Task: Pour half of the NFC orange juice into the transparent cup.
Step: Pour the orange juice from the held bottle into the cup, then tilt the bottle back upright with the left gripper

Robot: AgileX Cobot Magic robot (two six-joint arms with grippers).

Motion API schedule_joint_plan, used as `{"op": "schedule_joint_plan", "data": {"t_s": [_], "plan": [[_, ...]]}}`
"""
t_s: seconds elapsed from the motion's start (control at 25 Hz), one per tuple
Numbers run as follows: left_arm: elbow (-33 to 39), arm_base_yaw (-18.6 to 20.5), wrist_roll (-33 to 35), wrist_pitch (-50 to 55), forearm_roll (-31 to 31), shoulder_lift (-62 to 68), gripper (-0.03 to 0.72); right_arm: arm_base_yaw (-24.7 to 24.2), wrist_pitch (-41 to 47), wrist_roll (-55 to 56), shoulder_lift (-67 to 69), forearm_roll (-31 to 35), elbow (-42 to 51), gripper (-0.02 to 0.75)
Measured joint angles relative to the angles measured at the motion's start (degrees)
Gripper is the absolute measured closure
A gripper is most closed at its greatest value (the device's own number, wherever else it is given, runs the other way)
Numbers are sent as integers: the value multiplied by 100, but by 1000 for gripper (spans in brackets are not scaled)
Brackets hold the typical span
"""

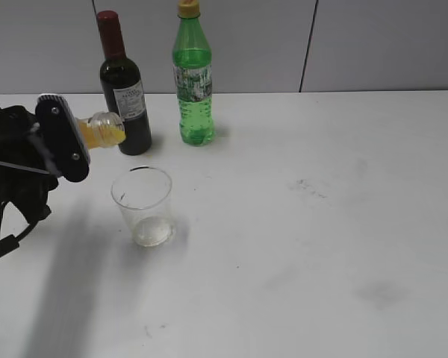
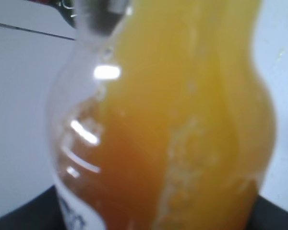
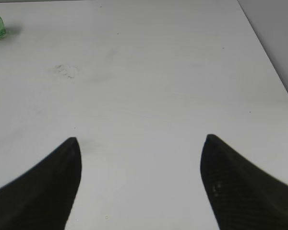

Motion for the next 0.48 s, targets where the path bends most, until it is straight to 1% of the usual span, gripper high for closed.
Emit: {"op": "schedule_joint_plan", "data": {"t_s": [0.12, 0.32, 0.48], "plan": [[-11, -75, 185, -22, -118, 87, 218, 0, 0, 0, 0, 0, 0, 147], [-17, -82, 497, -49, -156, 126, 218, 0, 0, 0, 0, 0, 0, 147], [-17, -82, 574, -55, -188, 126, 218, 0, 0, 0, 0, 0, 0, 147]]}}
